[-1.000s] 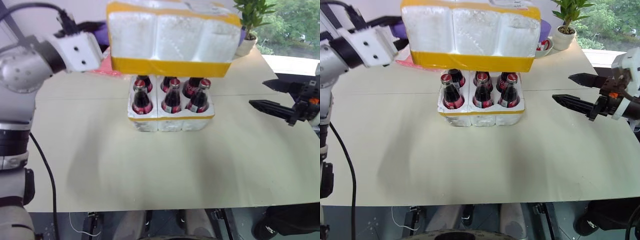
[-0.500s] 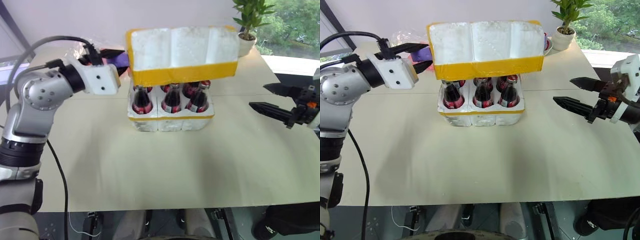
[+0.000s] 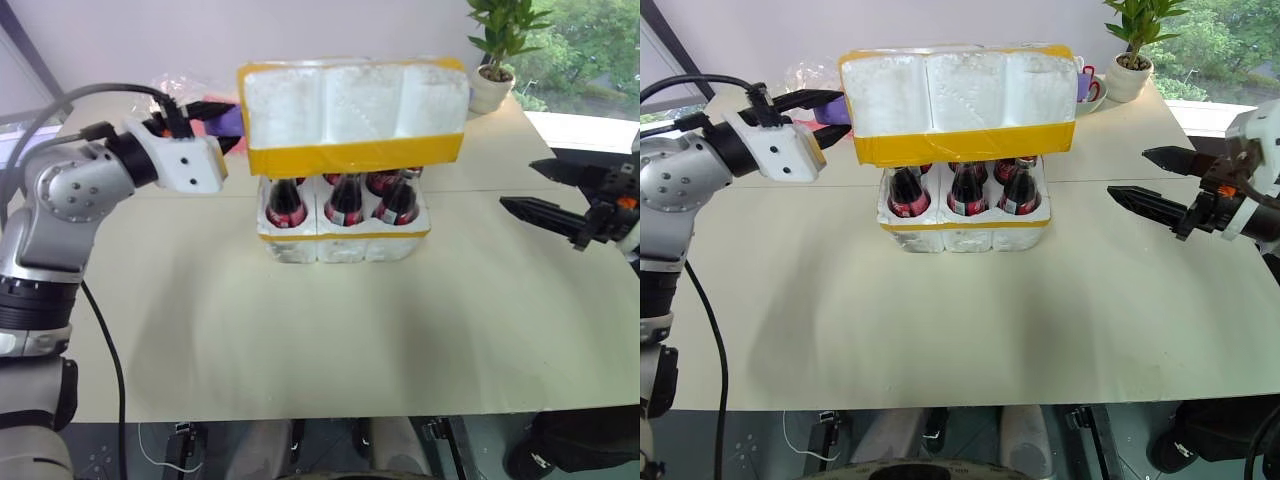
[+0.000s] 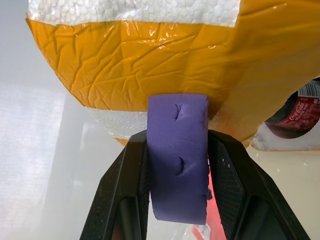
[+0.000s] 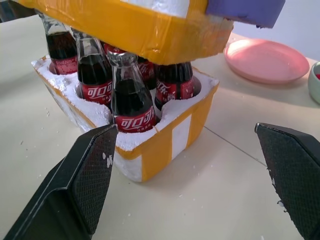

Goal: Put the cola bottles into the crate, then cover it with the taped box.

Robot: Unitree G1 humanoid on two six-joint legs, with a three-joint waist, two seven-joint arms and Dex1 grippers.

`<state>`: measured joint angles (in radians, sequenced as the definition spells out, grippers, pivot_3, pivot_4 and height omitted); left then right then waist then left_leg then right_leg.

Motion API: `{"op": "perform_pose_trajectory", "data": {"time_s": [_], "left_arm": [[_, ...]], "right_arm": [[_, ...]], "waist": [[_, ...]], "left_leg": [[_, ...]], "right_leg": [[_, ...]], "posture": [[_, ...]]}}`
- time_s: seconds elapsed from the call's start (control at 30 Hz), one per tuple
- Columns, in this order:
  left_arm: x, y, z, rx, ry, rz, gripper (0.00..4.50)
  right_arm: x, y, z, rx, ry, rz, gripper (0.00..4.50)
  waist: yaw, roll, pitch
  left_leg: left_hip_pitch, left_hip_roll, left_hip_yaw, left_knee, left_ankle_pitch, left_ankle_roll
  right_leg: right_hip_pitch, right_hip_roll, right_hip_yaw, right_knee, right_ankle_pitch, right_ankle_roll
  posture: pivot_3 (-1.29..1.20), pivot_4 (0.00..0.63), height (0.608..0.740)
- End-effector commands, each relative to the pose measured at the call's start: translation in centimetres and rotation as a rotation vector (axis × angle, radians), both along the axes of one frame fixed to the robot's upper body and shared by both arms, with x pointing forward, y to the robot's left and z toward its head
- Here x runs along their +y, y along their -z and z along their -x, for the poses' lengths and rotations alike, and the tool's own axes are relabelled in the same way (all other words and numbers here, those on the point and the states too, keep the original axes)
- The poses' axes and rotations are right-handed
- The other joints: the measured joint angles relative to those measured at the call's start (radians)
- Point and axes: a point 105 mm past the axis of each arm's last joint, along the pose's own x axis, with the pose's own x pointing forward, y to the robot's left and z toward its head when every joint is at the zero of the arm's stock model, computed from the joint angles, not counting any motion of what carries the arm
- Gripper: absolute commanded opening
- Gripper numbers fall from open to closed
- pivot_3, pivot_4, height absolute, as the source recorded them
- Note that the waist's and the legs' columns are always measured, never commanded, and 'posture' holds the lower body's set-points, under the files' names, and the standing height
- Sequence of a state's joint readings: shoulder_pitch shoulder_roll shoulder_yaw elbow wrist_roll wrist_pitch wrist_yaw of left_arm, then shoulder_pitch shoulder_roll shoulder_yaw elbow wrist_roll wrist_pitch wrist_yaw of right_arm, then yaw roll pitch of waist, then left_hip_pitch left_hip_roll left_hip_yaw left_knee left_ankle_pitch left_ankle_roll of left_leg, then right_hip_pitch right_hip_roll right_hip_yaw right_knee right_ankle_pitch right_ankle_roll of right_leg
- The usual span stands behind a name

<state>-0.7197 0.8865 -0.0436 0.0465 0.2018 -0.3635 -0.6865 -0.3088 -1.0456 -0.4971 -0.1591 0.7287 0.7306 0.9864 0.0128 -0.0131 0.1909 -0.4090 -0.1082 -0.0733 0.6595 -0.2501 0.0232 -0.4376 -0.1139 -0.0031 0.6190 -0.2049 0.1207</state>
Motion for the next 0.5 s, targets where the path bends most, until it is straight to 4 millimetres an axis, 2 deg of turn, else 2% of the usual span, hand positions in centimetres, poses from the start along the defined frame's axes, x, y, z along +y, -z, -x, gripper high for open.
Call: {"op": "perform_pose_trajectory", "data": {"time_s": [0.03,0.1,0.37,0.5], "left_arm": [[0.3,-1.5,0.6,-0.065,0.0,-0.01,0.47],[0.5,-1.9,0.5,-0.084,-0.007,-0.009,0.19],[0.7,-4.1,0.9,-0.199,0.059,0.029,0.19],[0.9,-4.1,1.2,-0.215,0.12,0.026,0.19]], "right_arm": [[-0.3,-1.3,0.3,-0.049,0.009,0.012,4.5],[-0.4,-1.3,0.4,-0.047,0.01,0.01,4.5],[-0.5,-1.2,0.3,-0.041,0.011,0.012,4.5],[-0.3,-1.6,0.2,-0.045,0.008,0.016,4.5]], "waist": [[0.0,0.0,0.0],[0.0,0.0,0.0],[0.0,0.0,0.0],[-0.001,0.0,0.0]], "left_leg": [[0.0,0.0,0.0,0.0,0.0,0.0],[0.0,0.0,0.0,0.0,0.0,0.0],[0.0,0.0,0.0,0.001,0.0,0.0],[0.0,0.0,0.0,0.001,0.0,0.0]], "right_leg": [[0.0,0.0,0.0,0.0,0.0,0.0],[0.0,0.0,0.0,0.0,0.0,0.0],[0.0,0.0,0.0,0.0,0.0,0.0],[0.0,0.0,0.0,0.0,0.0,0.0]], "posture": [[0.0,0.15,0.74],[0.0,0.15,0.74],[0.0,0.15,0.74],[0.0,0.15,0.74]]}}
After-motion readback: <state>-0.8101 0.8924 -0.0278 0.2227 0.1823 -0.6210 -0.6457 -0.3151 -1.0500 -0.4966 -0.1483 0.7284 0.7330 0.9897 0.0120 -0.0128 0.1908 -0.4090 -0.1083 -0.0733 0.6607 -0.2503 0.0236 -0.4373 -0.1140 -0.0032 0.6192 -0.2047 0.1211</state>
